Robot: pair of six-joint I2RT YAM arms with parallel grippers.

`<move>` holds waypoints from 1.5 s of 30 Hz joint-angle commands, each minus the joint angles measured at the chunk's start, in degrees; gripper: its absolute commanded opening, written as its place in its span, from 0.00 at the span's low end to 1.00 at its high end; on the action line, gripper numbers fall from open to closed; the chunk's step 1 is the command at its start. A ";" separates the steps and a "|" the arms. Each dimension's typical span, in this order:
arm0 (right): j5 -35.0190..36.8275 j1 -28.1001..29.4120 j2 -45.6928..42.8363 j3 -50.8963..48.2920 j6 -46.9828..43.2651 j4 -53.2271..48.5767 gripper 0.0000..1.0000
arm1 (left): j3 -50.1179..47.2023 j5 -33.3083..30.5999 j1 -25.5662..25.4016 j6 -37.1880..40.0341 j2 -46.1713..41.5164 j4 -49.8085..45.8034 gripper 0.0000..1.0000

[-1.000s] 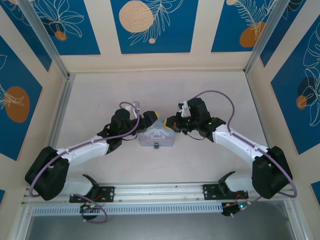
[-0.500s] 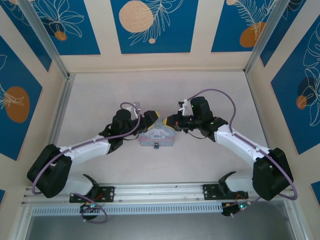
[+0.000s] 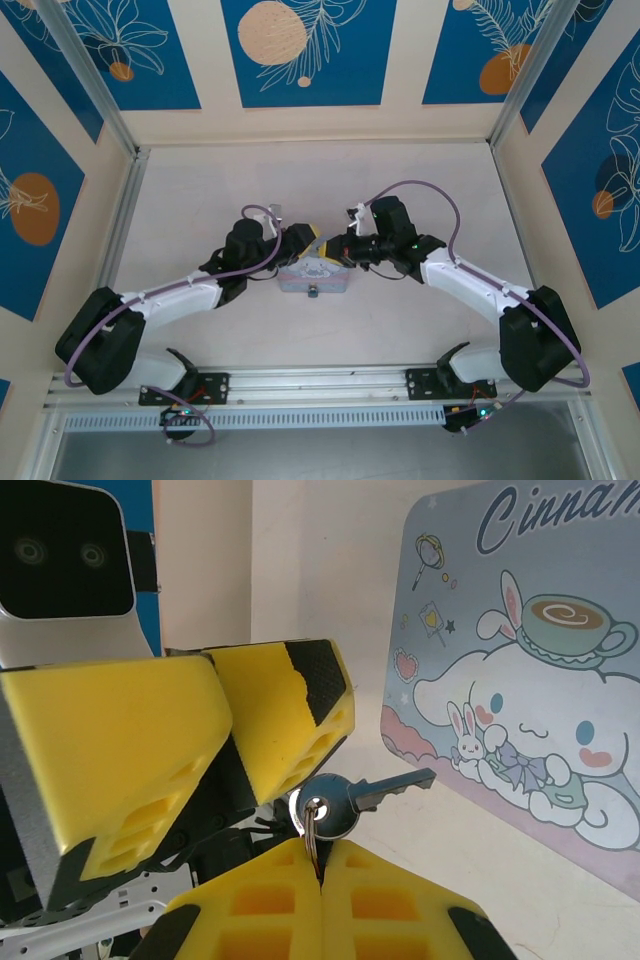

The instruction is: Unlock the padlock with the key

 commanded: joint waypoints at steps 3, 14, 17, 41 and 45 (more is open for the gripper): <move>-1.07 0.32 0.70 2.44 -0.80 0.92 0.00 | -0.50 0.03 -0.87 0.26 0.30 2.06 0.35; -0.56 0.32 1.29 2.40 -0.33 1.52 0.00 | -2.96 -0.56 -1.05 0.06 -1.37 2.40 0.27; -0.73 0.34 1.48 2.32 -0.08 1.79 0.00 | -2.76 -0.65 -1.00 0.12 -1.37 2.33 0.26; -2.00 0.75 2.57 1.78 -0.10 2.50 0.00 | 1.45 -0.06 -1.84 0.31 2.61 3.29 0.02; -1.68 0.69 2.40 1.63 -0.14 2.42 0.00 | 1.35 -0.06 -2.17 0.24 3.28 3.73 0.00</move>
